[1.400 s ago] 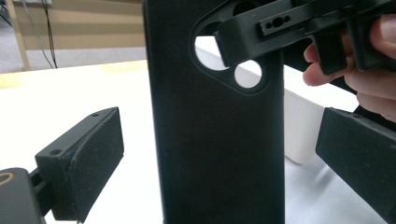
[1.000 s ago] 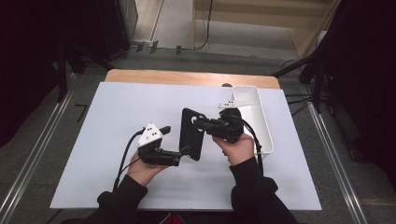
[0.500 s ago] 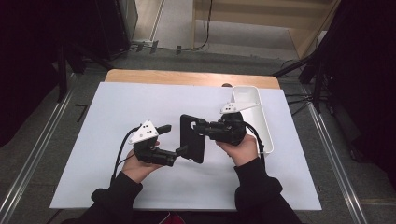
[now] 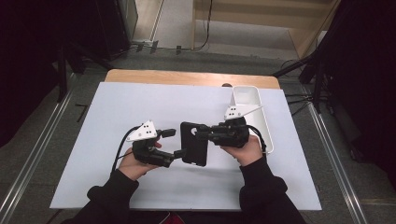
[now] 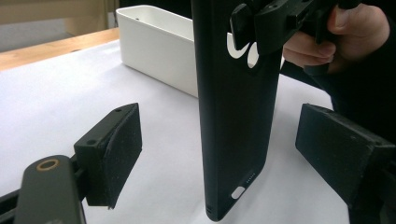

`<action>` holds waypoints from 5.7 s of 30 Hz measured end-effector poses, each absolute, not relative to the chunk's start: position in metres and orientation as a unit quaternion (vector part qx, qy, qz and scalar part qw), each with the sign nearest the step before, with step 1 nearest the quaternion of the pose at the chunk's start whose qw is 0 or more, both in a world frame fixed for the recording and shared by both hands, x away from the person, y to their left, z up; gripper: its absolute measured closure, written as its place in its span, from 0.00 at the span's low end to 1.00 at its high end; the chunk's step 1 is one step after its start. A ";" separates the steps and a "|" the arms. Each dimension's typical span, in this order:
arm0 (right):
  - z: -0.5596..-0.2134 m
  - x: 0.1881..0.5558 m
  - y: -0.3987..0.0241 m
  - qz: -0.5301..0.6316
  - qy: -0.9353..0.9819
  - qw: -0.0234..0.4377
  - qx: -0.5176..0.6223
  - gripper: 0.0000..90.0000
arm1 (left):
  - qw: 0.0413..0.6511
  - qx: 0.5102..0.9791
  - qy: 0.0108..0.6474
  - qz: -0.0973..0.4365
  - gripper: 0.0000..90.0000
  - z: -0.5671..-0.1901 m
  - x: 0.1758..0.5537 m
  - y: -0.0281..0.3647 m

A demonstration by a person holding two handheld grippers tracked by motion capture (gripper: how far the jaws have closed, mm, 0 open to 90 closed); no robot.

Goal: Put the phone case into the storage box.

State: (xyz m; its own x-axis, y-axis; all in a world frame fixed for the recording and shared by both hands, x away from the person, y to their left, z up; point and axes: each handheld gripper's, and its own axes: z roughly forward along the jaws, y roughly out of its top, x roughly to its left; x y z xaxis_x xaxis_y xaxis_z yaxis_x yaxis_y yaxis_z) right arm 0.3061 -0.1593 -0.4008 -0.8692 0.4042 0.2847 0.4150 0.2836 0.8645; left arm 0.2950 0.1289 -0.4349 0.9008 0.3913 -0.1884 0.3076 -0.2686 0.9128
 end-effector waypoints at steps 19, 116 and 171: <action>-0.405 0.303 -0.152 -0.526 -0.824 0.029 -0.208 0.83 | 0.582 0.787 0.206 0.000 0.30 -0.428 0.297 0.136; -0.412 0.298 -0.148 -0.552 -0.796 -0.056 -0.243 0.00 | 0.579 0.771 0.263 0.036 0.89 -0.416 0.294 0.141; -0.442 0.276 -0.091 -0.535 -0.743 -0.159 -0.368 0.00 | 0.559 0.706 0.408 0.148 0.89 -0.407 0.288 0.145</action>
State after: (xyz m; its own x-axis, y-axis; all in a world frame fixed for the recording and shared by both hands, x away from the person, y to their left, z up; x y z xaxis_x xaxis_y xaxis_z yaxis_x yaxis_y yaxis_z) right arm 0.2760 -0.0907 -0.4417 -0.6780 0.7178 0.1581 0.3771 0.1551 0.9131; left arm 0.2884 0.1446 -0.4071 0.6227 0.7422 -0.2477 0.4118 -0.0417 0.9103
